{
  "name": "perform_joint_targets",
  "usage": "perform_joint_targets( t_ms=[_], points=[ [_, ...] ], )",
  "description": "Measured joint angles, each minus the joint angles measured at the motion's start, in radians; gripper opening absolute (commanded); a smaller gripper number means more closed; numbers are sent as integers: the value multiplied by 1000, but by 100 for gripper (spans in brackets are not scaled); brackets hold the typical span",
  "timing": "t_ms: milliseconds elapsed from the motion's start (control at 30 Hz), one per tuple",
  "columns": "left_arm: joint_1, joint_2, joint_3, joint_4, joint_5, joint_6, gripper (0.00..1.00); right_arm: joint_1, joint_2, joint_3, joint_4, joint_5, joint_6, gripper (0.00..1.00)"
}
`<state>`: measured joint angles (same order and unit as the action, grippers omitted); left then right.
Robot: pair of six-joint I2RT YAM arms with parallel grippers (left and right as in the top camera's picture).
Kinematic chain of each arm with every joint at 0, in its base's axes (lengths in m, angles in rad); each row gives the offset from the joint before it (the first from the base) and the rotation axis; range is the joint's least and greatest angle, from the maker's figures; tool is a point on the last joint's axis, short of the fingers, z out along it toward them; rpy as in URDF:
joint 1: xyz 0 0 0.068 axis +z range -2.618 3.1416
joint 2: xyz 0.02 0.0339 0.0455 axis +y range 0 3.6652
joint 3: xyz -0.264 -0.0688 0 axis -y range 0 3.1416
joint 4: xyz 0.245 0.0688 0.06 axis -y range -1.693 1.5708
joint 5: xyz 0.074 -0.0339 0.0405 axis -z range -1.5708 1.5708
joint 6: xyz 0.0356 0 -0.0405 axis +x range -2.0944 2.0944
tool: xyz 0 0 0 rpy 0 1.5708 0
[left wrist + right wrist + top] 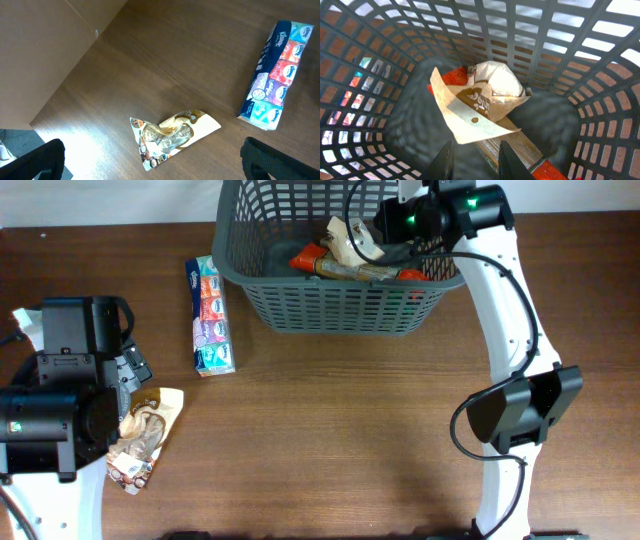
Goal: Pack container
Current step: 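Carry the wrapper into the basket and release it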
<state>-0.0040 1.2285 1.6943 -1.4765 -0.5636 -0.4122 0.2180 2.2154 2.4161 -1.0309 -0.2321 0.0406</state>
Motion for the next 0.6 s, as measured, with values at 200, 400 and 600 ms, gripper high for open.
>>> perform_joint_targets(
  t_ms=[200,400,600],
  points=[
    [0,0,0,0,0,0,100,0,-31,13,17,1,6,52],
    [0,0,0,0,0,0,100,-25,-148,105,15,11,6,99],
    [0,0,0,0,0,0,100,-156,-329,154,-63,123,-4,99]
  ],
)
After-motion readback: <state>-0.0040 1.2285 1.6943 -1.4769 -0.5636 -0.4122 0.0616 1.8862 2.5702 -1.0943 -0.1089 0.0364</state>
